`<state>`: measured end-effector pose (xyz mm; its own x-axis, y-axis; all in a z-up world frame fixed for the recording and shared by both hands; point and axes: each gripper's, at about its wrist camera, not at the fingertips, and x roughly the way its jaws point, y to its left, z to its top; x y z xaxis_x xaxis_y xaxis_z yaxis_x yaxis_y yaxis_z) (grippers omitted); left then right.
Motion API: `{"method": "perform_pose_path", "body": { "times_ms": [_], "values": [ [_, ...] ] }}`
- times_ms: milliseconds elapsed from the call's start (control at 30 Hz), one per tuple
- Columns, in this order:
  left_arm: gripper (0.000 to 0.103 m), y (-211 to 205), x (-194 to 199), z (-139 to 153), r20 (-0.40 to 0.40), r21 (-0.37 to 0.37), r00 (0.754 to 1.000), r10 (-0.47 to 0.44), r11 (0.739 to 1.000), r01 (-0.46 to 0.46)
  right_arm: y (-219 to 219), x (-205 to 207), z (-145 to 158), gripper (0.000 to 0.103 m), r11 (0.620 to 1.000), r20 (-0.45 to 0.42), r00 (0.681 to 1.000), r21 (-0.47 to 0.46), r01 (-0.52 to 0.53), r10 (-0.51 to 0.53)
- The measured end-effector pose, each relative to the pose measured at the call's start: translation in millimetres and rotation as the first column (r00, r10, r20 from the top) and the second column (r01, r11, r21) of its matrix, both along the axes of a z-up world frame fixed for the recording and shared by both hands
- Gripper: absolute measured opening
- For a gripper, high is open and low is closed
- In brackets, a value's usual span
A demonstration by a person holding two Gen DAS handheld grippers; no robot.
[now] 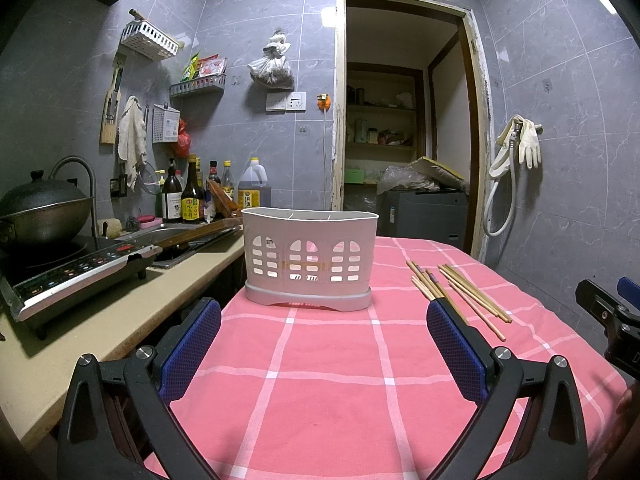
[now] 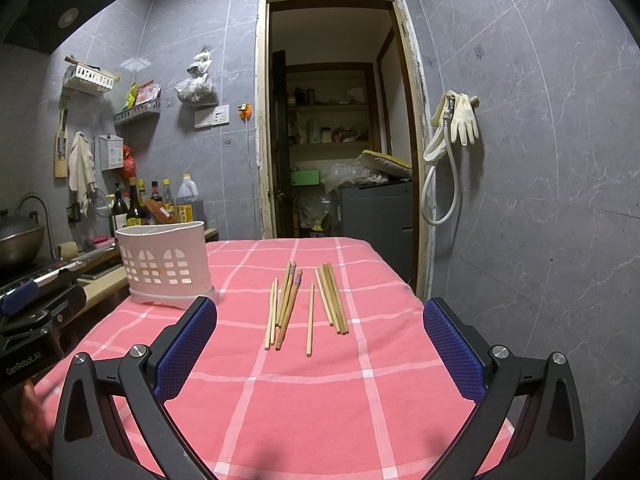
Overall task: Organize utensils
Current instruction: 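Move both tools toward the wooden chopsticks beside the white caddy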
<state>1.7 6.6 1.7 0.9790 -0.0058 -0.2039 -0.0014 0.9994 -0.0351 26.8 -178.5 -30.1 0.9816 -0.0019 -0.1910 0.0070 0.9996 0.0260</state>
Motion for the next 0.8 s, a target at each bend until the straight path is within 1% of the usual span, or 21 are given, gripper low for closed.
{"method": "perform_pose_path", "body": {
  "times_ms": [433,533,567,667,800],
  "values": [
    [0.101,-1.0,3.3,-4.9,-0.006,0.000,1.000,0.004,1.000,-0.004,-0.9,3.6,-0.5,0.103,1.000,-0.009,1.000,-0.003,-0.003,0.003],
    [0.101,-0.9,3.6,-8.8,-0.002,0.004,1.000,0.004,1.000,-0.004,-2.9,3.6,-0.3,0.103,1.000,-0.015,1.000,-0.005,-0.002,0.002],
    [0.101,1.7,8.2,-16.1,-0.002,0.003,1.000,0.005,1.000,-0.005,-3.0,5.6,-1.3,0.103,1.000,-0.015,1.000,-0.009,-0.002,0.002],
    [0.101,4.1,14.4,-15.7,0.000,-0.004,1.000,0.014,1.000,-0.014,0.5,12.6,1.1,0.103,1.000,-0.014,1.000,-0.021,0.001,-0.001],
    [0.101,2.1,21.8,-7.8,0.004,0.001,1.000,0.015,1.000,-0.015,1.5,19.2,7.1,0.103,1.000,-0.012,1.000,-0.029,0.007,-0.007]
  ]
}}
